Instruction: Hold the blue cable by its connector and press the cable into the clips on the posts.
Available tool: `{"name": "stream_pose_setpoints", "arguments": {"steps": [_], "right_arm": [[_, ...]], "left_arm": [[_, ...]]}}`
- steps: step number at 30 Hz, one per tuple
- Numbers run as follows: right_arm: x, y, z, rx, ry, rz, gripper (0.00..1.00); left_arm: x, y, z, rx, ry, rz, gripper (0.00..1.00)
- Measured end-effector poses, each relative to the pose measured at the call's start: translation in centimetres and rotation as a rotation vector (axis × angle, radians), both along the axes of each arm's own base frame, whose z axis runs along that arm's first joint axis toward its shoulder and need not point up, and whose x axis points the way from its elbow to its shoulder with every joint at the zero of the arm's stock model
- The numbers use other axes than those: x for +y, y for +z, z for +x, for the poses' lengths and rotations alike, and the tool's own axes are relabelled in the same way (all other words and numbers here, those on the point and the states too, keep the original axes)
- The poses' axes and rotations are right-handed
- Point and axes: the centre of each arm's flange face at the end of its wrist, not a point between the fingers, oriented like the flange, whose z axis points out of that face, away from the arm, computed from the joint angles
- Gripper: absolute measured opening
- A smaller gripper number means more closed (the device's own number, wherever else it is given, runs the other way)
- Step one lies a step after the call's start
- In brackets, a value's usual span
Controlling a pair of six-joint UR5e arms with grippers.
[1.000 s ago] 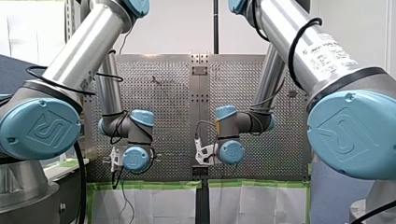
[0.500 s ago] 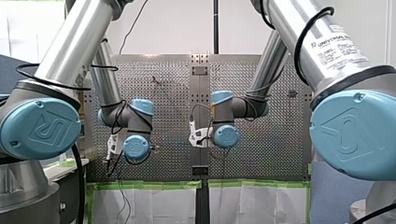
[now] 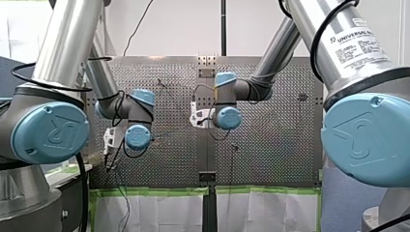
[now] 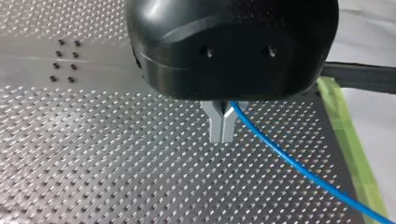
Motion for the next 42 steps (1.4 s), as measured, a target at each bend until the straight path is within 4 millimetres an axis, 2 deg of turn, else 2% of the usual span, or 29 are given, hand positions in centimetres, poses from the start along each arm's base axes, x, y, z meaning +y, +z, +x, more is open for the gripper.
{"name": "stream_pose_setpoints", "arguments": {"steps": [5, 12, 18, 25, 34, 38, 42], "right_arm": [[-0.5, 1.0, 0.6, -0.008, 0.004, 0.000, 0.00], [-1.1, 2.2, 1.5, -0.019, 0.024, -0.010, 0.00], [-1.6, 3.1, 2.1, -0.023, 0.031, -0.014, 0.00], [-2.4, 4.9, 3.1, -0.031, 0.042, -0.028, 0.00], [-3.5, 7.8, 4.6, -0.051, 0.059, -0.052, 0.00], [-3.8, 8.9, 5.2, -0.060, 0.067, -0.062, 0.00], [-4.0, 9.7, 5.6, -0.064, 0.072, -0.069, 0.00]], "left_arm": [[0.5, 2.2, 2.1, -0.032, 0.006, -0.037, 0.00], [1.5, 6.6, 5.8, -0.098, 0.006, -0.077, 0.00], [2.4, 10.2, 7.9, -0.143, 0.014, -0.068, 0.00], [1.4, 14.1, 9.1, -0.186, -0.018, -0.092, 0.00], [0.2, 19.1, 9.5, -0.233, -0.039, -0.099, 0.00], [0.3, 20.4, 9.0, -0.234, -0.026, -0.084, 0.00], [0.4, 20.2, 8.8, -0.197, -0.005, -0.072, 0.00]]}}
